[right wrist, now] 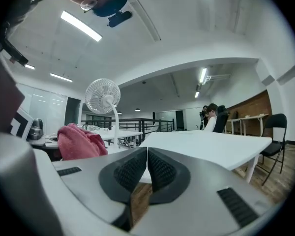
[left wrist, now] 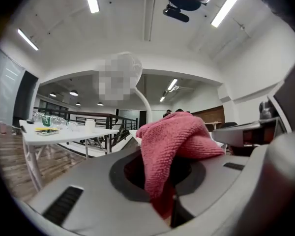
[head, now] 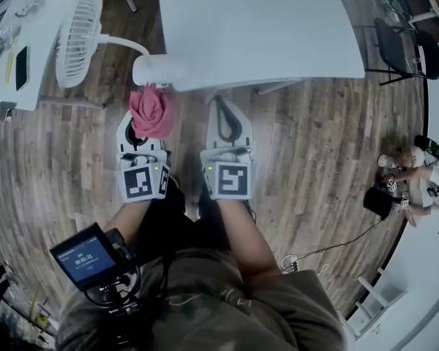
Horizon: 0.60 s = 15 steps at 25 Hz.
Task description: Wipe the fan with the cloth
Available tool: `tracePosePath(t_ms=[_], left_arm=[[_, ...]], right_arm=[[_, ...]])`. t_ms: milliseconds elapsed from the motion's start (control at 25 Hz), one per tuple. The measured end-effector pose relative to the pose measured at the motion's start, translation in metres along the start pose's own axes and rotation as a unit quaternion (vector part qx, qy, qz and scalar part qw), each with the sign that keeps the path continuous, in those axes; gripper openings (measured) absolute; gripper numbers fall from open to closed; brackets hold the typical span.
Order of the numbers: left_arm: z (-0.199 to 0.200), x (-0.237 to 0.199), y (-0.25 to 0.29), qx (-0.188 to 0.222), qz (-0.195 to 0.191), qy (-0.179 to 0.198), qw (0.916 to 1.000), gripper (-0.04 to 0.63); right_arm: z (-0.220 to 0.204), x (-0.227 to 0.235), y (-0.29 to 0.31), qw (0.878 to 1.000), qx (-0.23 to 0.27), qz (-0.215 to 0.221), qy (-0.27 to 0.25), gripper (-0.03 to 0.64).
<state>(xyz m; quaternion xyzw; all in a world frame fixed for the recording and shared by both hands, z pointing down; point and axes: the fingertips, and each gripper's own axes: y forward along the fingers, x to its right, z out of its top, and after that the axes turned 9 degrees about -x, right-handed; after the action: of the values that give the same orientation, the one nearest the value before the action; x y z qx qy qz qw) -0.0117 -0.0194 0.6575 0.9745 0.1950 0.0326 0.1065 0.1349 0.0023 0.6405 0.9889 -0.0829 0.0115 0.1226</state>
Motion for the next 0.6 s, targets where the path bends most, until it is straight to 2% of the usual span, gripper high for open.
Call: tracePosePath(t_ms=[160,280,440,520,600], left_arm=[[0.052,0.011,-0.033,0.003,-0.008,-0.004,1.0,0.074],[0.105,0.011,-0.061,0.015,0.0,-0.001,0.9999,0.074],[0.177,0.018,-0.09,0.001,-0.014,-0.013,0.9998,0.074],[0.207,0.016,-0.107,-0.004,-0.021,-0.018,0.9996,0.074],[0.228,0.003,-0.119,0.008,-0.022,-0.006,0.9997,0.074]], right_arm=[[0.057,-0.002,-0.029,1.0,0.001,-0.01,-0.015,0.006],[0.107,-0.014,-0.054,1.0,0.002,0.007,-0.01,0.002],[0.176,-0.032,-0.088,1.0,0.01,0.012,-0.02,0.002],[0.204,-0.04,-0.104,1.0,0.009,0.009,-0.021,0.002],[0.228,-0.046,-0.114,1.0,0.009,0.007,-0.028,0.002]])
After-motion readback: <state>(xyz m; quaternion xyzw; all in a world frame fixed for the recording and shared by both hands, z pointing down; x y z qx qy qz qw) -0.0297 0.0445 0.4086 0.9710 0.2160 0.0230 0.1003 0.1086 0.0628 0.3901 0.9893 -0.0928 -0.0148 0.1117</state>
